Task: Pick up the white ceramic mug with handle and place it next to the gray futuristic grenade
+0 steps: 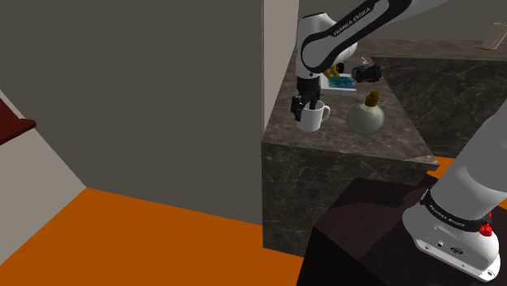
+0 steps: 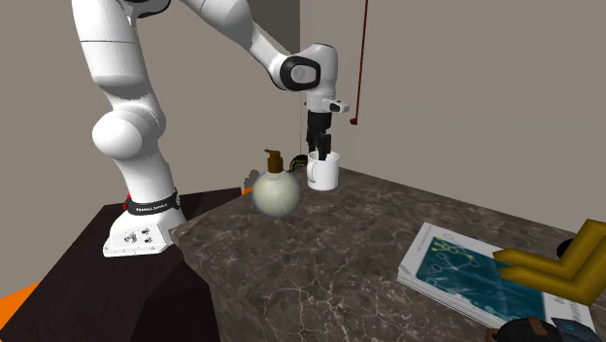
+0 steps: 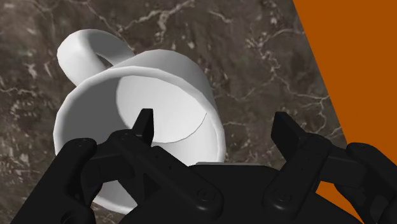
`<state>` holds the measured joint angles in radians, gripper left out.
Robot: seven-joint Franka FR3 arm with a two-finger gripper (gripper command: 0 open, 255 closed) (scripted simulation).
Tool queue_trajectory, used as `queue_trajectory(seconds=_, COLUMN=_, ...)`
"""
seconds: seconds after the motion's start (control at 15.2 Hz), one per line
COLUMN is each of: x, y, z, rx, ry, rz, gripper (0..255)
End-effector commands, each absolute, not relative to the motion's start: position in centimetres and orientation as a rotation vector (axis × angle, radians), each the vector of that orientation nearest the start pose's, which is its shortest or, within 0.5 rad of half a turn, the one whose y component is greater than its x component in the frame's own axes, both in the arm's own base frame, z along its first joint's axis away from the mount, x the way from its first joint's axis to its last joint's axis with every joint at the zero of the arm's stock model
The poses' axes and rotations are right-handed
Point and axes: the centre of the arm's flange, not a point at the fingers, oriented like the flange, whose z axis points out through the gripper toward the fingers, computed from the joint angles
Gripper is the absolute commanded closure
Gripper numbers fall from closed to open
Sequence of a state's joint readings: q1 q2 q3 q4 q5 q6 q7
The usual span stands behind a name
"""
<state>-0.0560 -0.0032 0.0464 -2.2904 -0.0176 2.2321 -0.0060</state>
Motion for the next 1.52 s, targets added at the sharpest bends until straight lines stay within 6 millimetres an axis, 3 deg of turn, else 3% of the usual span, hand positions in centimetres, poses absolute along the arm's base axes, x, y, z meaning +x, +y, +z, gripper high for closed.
queue_trajectory(seconds=0.0, x=50.7, y=-0.5, z=34.7, rx=-3.154, ry=-0.012, rz=0.087, gripper=0)
queue_trajectory(seconds=0.13, x=50.7, y=-0.5, z=34.7, rx=-3.154, ry=-0.012, rz=0.087, gripper=0)
queue_trajectory(seconds=0.2, x=50.7, y=-0.5, z=34.7, rx=-3.154, ry=-0.012, rz=0.087, gripper=255)
queue_trajectory(seconds=0.79, x=50.7, y=-0.5, z=34.7, rx=-3.154, ry=-0.012, rz=0.087, gripper=255)
queue_trajectory(seconds=1.45, x=50.7, y=-0.5, z=40.0, rx=-3.154, ry=-0.012, rz=0.087, gripper=255)
